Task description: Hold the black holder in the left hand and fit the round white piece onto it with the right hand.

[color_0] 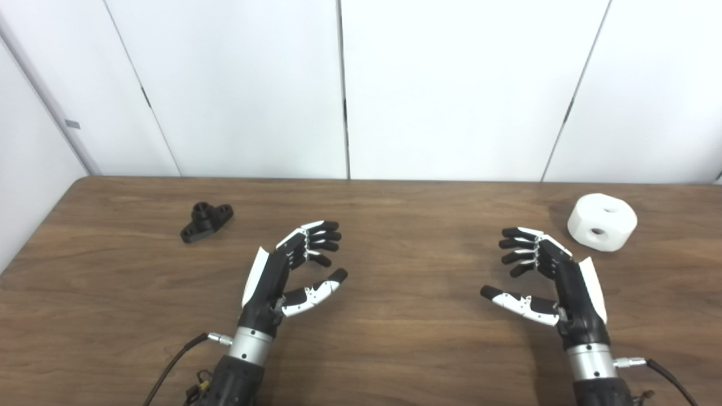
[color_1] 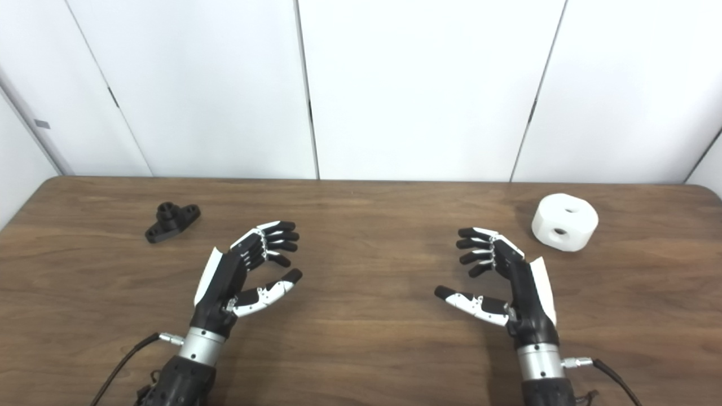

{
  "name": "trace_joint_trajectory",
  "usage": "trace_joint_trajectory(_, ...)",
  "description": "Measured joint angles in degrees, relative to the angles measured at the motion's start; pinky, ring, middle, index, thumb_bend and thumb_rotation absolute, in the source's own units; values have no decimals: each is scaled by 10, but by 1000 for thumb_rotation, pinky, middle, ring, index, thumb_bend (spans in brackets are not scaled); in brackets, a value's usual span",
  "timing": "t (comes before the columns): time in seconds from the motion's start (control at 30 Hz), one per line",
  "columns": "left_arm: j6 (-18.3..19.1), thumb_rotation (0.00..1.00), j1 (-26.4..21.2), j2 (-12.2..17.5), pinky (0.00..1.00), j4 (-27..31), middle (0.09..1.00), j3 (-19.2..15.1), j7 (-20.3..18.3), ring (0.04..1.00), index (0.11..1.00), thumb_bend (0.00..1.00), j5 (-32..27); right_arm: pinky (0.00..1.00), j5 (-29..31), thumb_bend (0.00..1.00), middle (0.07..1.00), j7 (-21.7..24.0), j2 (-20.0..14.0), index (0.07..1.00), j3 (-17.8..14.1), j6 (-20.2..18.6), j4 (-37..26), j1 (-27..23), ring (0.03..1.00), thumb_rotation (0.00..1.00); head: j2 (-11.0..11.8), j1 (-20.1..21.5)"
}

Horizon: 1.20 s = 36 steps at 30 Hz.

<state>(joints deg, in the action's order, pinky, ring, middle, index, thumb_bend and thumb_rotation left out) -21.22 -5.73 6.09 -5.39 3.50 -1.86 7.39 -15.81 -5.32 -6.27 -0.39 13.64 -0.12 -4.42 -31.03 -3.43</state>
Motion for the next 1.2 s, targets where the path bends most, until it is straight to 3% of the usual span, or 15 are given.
trace_joint_trajectory(0.33,1,0,0,0,538,0,723,0,0,678,746,509,1,444,0,609,649,0,0,685,0,0,0,0,566,0,-1,-8)
trace_joint_trajectory(0.53,1,0,-3,-3,546,-4,717,4,2,678,745,513,7,476,10,594,662,2,-3,694,-1,2,3,0,589,0,31,-132)
trace_joint_trajectory(0.73,1,0,-15,-12,541,-24,722,12,15,684,751,521,20,476,40,564,678,12,-15,711,-8,8,13,-1,598,0,63,-207)
trace_joint_trajectory(0.93,-1,4,-39,-22,565,-57,723,21,38,697,742,532,49,470,31,567,676,11,-32,706,-19,-2,11,2,587,0,70,-223)
trace_joint_trajectory(1.2,-20,0,-49,-29,527,-67,710,21,59,670,703,548,52,454,26,563,670,11,-33,698,-20,-6,7,5,581,0,68,-226)
